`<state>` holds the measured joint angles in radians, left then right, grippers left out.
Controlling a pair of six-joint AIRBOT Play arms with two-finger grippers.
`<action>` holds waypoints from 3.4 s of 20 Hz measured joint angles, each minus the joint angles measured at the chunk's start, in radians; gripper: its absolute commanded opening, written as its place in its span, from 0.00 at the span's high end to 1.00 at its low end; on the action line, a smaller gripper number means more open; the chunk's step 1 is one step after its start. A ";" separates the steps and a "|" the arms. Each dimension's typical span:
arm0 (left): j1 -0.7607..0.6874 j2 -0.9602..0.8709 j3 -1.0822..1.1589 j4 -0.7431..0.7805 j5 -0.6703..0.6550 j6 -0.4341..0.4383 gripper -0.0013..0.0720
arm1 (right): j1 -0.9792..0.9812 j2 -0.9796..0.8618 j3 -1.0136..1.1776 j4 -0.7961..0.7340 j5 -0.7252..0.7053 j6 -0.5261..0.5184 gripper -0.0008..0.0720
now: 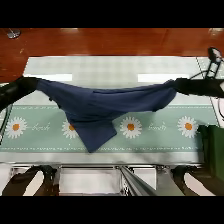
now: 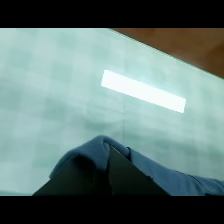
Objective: Fold the shirts.
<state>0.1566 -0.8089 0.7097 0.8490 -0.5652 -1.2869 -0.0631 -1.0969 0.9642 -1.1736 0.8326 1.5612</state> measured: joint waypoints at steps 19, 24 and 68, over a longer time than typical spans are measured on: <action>0.135 -0.380 0.168 0.131 -0.554 -0.109 0.02 | -0.313 -0.526 0.546 0.114 0.476 -0.069 0.14; 0.157 -0.287 -0.140 -0.016 -0.536 -0.100 0.02 | -0.341 -0.313 0.171 0.137 0.369 -0.138 0.14; 0.047 -0.148 0.440 -0.364 -0.280 0.071 0.95 | -0.146 -0.297 0.819 0.212 0.362 -0.082 0.94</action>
<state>0.2031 -0.9573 1.1496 0.4854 -0.8448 -1.2156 -0.2096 -1.3937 1.7836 -0.9615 1.1950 1.4792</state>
